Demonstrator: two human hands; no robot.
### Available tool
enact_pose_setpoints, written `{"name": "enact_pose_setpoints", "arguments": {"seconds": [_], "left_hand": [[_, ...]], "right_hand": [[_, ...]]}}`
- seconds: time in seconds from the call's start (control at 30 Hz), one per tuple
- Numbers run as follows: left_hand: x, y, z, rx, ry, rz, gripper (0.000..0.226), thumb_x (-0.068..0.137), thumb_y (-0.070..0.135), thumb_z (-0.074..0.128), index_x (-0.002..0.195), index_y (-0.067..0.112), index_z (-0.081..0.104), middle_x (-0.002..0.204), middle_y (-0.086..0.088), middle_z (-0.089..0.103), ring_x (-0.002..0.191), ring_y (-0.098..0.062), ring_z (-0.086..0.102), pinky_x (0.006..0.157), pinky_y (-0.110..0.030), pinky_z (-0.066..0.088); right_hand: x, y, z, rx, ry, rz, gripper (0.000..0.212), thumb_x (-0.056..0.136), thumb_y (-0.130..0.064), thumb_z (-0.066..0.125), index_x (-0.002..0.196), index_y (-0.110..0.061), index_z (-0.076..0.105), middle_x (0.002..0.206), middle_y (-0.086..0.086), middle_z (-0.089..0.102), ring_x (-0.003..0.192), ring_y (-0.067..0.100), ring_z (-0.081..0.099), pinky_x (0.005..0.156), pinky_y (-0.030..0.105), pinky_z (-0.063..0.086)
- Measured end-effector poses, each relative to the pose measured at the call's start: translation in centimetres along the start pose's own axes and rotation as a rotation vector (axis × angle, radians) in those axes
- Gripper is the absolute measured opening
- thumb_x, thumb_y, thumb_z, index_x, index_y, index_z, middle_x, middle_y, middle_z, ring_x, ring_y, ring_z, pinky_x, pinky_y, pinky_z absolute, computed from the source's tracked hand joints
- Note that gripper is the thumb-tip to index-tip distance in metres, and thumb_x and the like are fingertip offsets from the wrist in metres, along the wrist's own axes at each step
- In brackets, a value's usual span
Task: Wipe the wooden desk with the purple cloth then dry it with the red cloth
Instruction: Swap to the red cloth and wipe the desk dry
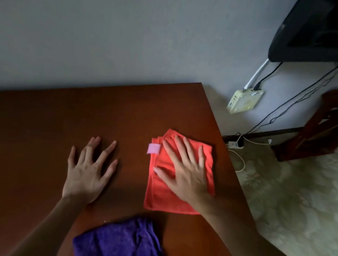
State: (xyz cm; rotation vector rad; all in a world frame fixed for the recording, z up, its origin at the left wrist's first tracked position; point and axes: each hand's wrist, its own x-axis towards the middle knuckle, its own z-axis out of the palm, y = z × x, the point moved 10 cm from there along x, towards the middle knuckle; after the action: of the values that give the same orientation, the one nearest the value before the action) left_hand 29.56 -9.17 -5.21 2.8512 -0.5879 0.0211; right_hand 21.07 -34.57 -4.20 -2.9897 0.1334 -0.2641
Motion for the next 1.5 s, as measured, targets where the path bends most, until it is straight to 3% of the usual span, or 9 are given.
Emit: {"name": "enact_pose_setpoints", "arguments": {"seconds": [0.2, 0.33, 0.57, 0.7, 0.9, 1.07, 1.17, 1.27, 1.5], "left_hand": [[0.0, 0.2, 0.1, 0.029, 0.011, 0.020, 0.061, 0.101, 0.056, 0.031, 0.159, 0.036, 0.035, 0.160, -0.015, 0.035, 0.153, -0.029, 0.030, 0.124, -0.060, 0.012], [0.6, 1.8, 0.2, 0.087, 0.010, 0.134, 0.062, 0.101, 0.047, 0.033, 0.156, 0.020, 0.044, 0.153, -0.024, 0.045, 0.148, -0.042, 0.035, 0.118, -0.064, 0.026], [0.5, 2.0, 1.1, 0.053, -0.047, 0.199, 0.062, 0.103, 0.055, 0.029, 0.162, 0.037, 0.024, 0.165, -0.010, 0.033, 0.158, -0.033, 0.018, 0.124, -0.059, 0.008], [0.6, 1.8, 1.1, 0.026, -0.075, 0.184, 0.061, 0.103, 0.057, 0.027, 0.162, 0.040, 0.023, 0.165, -0.008, 0.033, 0.158, -0.030, 0.016, 0.125, -0.057, 0.007], [0.6, 2.1, 0.5, 0.067, -0.089, 0.165, 0.060, 0.102, 0.055, 0.030, 0.160, 0.039, 0.032, 0.162, -0.009, 0.038, 0.156, -0.032, 0.025, 0.122, -0.060, 0.019], [-0.3, 2.7, 0.0, 0.208, -0.103, 0.072, 0.062, 0.100, 0.053, 0.029, 0.159, 0.034, 0.037, 0.160, -0.011, 0.044, 0.148, -0.036, 0.041, 0.108, -0.062, 0.040], [-1.7, 4.8, -2.3, 0.223, -0.109, -0.010, 0.057, 0.100, 0.053, 0.032, 0.144, 0.025, 0.057, 0.139, -0.010, 0.060, 0.121, -0.039, 0.062, 0.090, -0.057, 0.051], [-5.5, 8.6, -6.3, 0.132, 0.010, -0.096, 0.028, 0.102, 0.039, 0.050, 0.120, 0.023, 0.063, 0.110, -0.010, 0.056, 0.095, -0.042, 0.066, 0.078, -0.054, 0.053], [-18.1, 17.5, -9.5, 0.120, 0.001, -0.036, 0.027, 0.093, 0.036, 0.048, 0.104, 0.018, 0.064, 0.108, -0.017, 0.060, 0.066, -0.040, 0.066, 0.058, -0.041, 0.054]], "right_hand": [[1.5, 0.8, 0.5, 0.015, -0.041, -0.039, 0.078, 0.097, -0.082, 0.032, 0.165, -0.045, 0.022, 0.175, -0.005, 0.023, 0.163, 0.020, 0.013, 0.128, 0.058, 0.012], [6.8, 2.1, 1.1, 0.036, -0.058, -0.074, 0.077, 0.095, -0.082, 0.030, 0.164, -0.046, 0.027, 0.174, -0.005, 0.025, 0.162, 0.020, 0.016, 0.127, 0.060, 0.013], [21.8, 7.5, 2.3, 0.022, -0.099, 0.103, 0.090, 0.084, -0.087, 0.011, 0.163, -0.047, 0.026, 0.174, -0.006, 0.023, 0.161, 0.021, 0.015, 0.127, 0.060, 0.010], [24.4, 8.3, 2.8, 0.025, -0.123, 0.124, 0.099, 0.078, -0.090, 0.002, 0.165, -0.045, 0.021, 0.175, -0.003, 0.020, 0.162, 0.021, 0.012, 0.128, 0.062, 0.007], [18.7, 7.1, 2.4, 0.008, -0.123, 0.080, 0.098, 0.083, -0.090, 0.004, 0.167, -0.042, 0.017, 0.177, -0.003, 0.015, 0.164, 0.024, 0.007, 0.126, 0.068, 0.003], [7.0, 5.1, 0.4, 0.053, -0.063, -0.035, 0.091, 0.091, -0.089, 0.019, 0.165, -0.038, 0.029, 0.175, 0.001, 0.024, 0.163, 0.026, 0.016, 0.125, 0.068, 0.010], [-2.3, 4.5, -1.3, 0.059, -0.027, -0.088, 0.087, 0.094, -0.088, 0.025, 0.166, -0.039, 0.027, 0.175, -0.002, 0.022, 0.163, 0.022, 0.014, 0.125, 0.065, 0.012], [-11.0, 4.0, -2.2, 0.062, -0.111, -0.108, 0.088, 0.093, -0.089, 0.019, 0.167, -0.042, 0.015, 0.178, -0.004, 0.008, 0.164, 0.020, 0.001, 0.126, 0.065, 0.009], [-16.0, 3.6, -2.6, 0.058, -0.258, -0.097, 0.085, 0.094, -0.087, 0.024, 0.165, -0.042, 0.025, 0.176, -0.001, 0.020, 0.163, 0.023, 0.014, 0.125, 0.065, 0.015]]}}
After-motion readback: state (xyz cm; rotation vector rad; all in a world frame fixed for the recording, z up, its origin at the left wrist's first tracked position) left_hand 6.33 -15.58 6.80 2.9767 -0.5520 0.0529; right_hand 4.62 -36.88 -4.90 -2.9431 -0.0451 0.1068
